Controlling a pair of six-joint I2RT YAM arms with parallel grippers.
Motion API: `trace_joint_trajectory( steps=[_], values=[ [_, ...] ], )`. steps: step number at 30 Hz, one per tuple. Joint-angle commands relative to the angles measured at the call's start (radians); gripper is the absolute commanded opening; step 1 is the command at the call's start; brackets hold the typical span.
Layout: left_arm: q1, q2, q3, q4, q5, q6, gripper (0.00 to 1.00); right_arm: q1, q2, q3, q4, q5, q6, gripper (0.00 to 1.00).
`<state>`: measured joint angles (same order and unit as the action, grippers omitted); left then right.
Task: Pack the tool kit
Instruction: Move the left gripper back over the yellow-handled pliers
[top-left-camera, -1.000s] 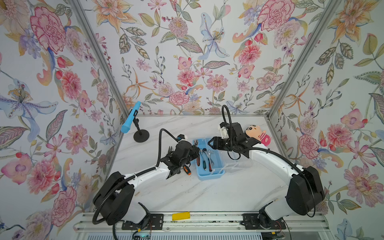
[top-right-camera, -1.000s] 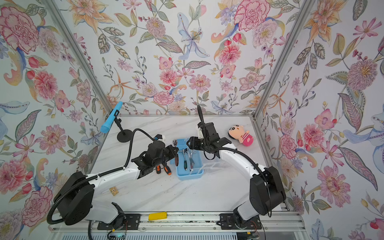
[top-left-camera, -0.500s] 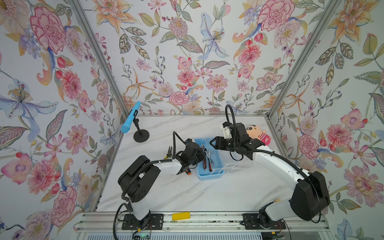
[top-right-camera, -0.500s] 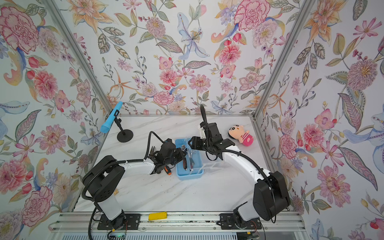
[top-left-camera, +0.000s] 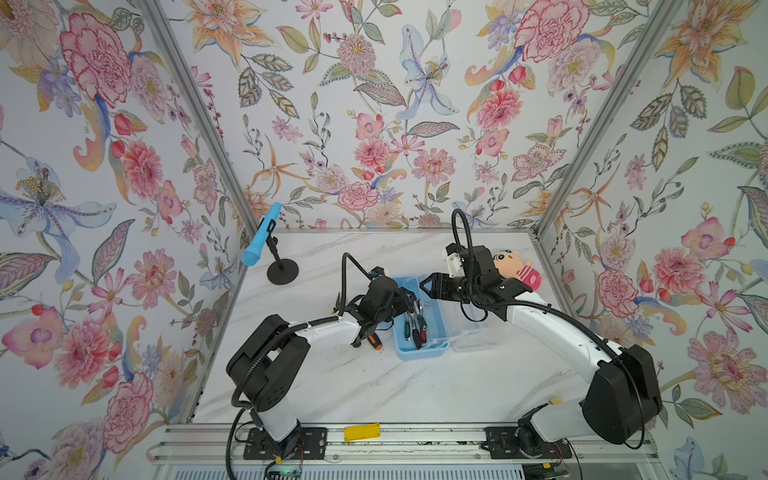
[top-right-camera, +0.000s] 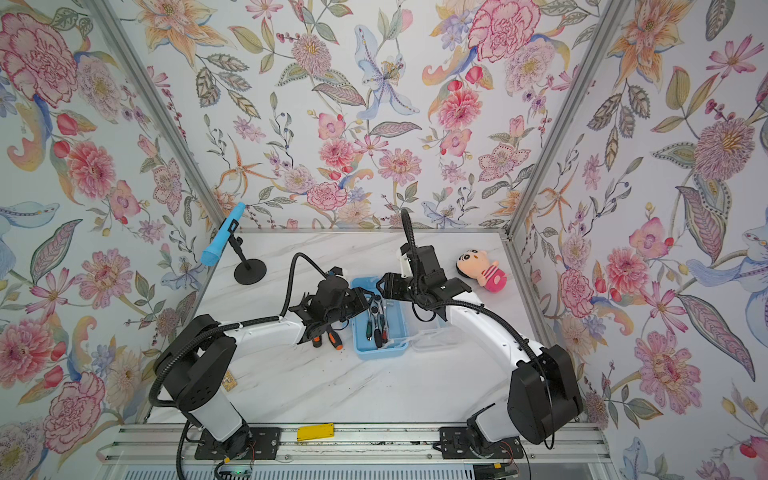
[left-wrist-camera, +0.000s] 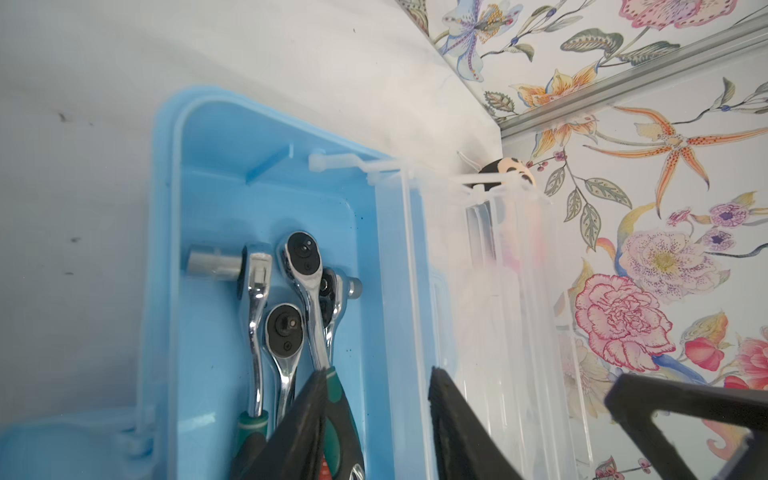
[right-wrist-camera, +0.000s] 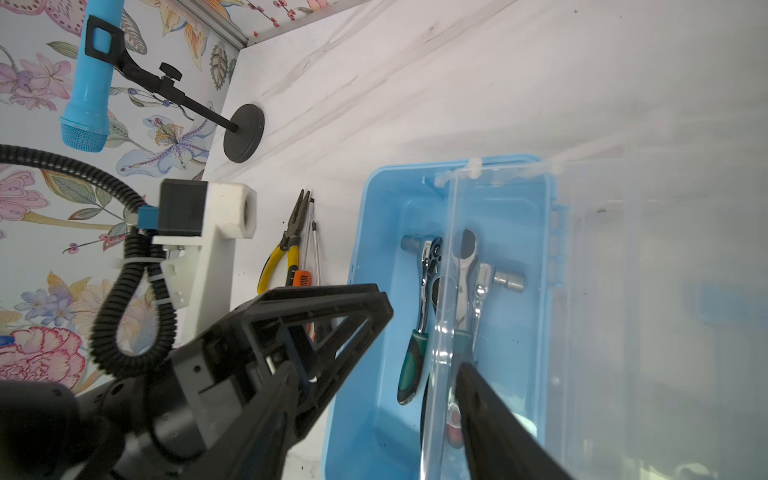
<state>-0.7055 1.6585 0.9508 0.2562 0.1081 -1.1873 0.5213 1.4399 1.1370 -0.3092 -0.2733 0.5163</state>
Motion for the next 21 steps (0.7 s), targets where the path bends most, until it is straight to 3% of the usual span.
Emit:
trace_joint_trajectory(
  steps=[1,9,15,21],
  values=[
    [0.060,-0.117,0.026,-0.173,-0.110,0.157,0.45,0.005,-0.039,0.011,-0.002,-0.002,-0.019,0.62],
    [0.200,-0.301,-0.047,-0.476,-0.284,0.361,0.48,0.046,-0.034,0.043,-0.036,0.046,-0.046,0.61],
    [0.302,-0.380,-0.165,-0.515,-0.286,0.412,0.48,0.099,0.020,0.067,-0.048,0.057,-0.056,0.61],
    [0.369,-0.320,-0.210,-0.481,-0.276,0.465,0.39,0.121,0.089,0.100,-0.047,0.053,-0.052,0.60]
  ],
)
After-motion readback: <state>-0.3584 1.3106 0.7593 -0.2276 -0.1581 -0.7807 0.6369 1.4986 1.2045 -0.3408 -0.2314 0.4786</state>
